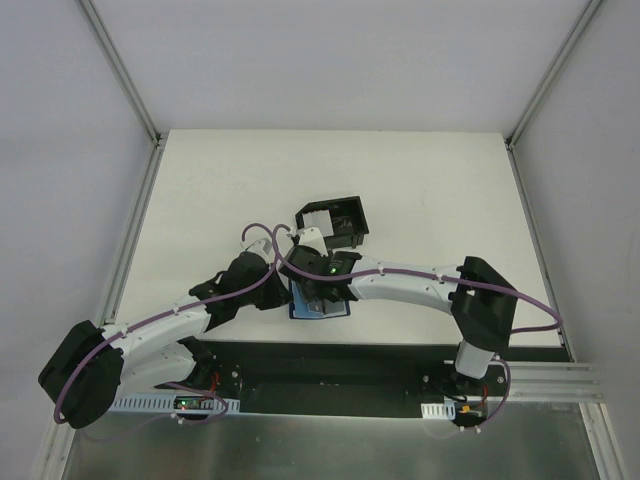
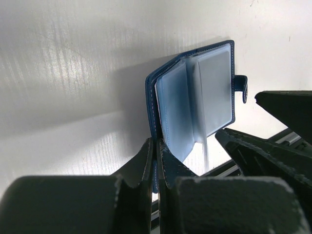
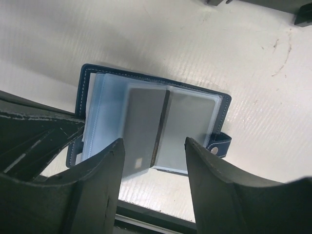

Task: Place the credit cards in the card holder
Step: Insert the credit card into the card holder.

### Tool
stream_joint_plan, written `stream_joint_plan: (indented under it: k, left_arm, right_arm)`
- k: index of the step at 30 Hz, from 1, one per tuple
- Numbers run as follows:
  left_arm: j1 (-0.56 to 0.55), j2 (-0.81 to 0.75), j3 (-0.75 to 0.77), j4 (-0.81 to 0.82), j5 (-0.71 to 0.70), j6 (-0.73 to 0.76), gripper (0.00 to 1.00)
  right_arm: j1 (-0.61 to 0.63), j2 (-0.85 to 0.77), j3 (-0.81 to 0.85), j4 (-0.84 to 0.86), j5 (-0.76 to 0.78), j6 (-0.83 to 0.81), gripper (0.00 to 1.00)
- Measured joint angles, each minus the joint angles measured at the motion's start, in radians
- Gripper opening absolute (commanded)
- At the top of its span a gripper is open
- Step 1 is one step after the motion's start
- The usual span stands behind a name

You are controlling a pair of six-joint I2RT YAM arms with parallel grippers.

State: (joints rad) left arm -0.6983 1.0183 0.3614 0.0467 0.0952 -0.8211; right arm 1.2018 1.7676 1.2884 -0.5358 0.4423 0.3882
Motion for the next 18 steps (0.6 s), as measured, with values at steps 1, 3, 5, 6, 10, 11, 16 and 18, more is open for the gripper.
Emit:
stream_joint_plan:
  k: [1, 3, 5, 6, 10, 11, 16, 18]
  left_arm:
    - [0.0, 0.0, 0.0, 0.0, 0.0, 0.0, 0.0]
    - [0.0, 0.0, 0.0, 0.0, 0.0, 0.0, 0.0]
    - [0.0, 0.0, 0.0, 0.0, 0.0, 0.0, 0.0]
    - [0.0, 0.0, 0.0, 0.0, 0.0, 0.0, 0.0]
    - [0.0, 0.0, 0.0, 0.0, 0.0, -0.001, 0.0]
    - [0.0, 0.0, 0.0, 0.0, 0.0, -0.001, 0.0]
    - [0.0, 0.0, 0.0, 0.0, 0.0, -0.001, 0.0]
    - [0.0, 0.0, 0.0, 0.0, 0.0, 0.0, 0.0]
  right_arm:
    - [0.0, -0.008, -0.006, 0.0, 0.002, 0.001, 0.54]
    - [-0.001, -0.021, -0.021, 0.0, 0.005, 0.005, 0.53]
    - [-0.005, -0.032, -0.041, 0.0, 0.01, 0.012, 0.53]
    - [-0.007, -0.037, -0.051, -0.001, 0.011, 0.015, 0.52]
    - [-0.016, -0.061, -0.095, 0.0, 0.014, 0.027, 0.54]
    - [-0.018, -0.067, -0.102, 0.004, 0.012, 0.027, 0.55]
    - [-0.024, -0.072, -0.11, 0.055, -0.041, 0.021, 0.58]
    - [-0.024, -0.063, -0.1, 0.073, -0.071, 0.019, 0.59]
